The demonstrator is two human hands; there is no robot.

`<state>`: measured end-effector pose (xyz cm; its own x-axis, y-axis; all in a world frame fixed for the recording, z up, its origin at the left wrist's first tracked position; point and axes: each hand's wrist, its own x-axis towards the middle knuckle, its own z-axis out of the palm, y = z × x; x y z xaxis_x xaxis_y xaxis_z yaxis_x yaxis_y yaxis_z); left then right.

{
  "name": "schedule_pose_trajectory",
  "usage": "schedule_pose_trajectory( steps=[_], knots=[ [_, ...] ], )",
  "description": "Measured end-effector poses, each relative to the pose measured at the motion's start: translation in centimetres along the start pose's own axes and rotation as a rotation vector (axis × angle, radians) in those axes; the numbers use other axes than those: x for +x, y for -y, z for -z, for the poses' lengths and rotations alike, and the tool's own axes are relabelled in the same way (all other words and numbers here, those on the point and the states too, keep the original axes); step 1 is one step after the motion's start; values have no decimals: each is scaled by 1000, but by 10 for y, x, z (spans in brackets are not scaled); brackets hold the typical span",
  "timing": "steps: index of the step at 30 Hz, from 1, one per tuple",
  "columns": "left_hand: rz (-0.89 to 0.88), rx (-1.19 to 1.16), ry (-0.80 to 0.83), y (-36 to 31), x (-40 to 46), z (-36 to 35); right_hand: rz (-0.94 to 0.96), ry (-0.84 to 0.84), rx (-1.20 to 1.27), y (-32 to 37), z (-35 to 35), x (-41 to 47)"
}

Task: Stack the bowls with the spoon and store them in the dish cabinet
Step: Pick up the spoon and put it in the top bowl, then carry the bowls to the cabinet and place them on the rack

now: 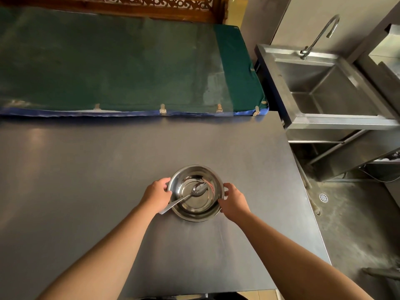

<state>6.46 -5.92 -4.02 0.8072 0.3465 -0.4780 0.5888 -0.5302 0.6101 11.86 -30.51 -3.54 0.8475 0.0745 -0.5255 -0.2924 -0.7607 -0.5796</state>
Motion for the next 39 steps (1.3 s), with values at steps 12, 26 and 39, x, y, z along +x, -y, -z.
schedule_pose_trajectory(
  steps=[12,26,39],
  knots=[
    [-8,-228,45,7,-15,13,-43,-61,188,-1,0,-28],
    [-272,-499,301,-107,-53,43,-6,-339,544,2,98,-109],
    [-518,-478,539,-305,-165,-32,86,-645,809,-86,277,-246]
  ],
)
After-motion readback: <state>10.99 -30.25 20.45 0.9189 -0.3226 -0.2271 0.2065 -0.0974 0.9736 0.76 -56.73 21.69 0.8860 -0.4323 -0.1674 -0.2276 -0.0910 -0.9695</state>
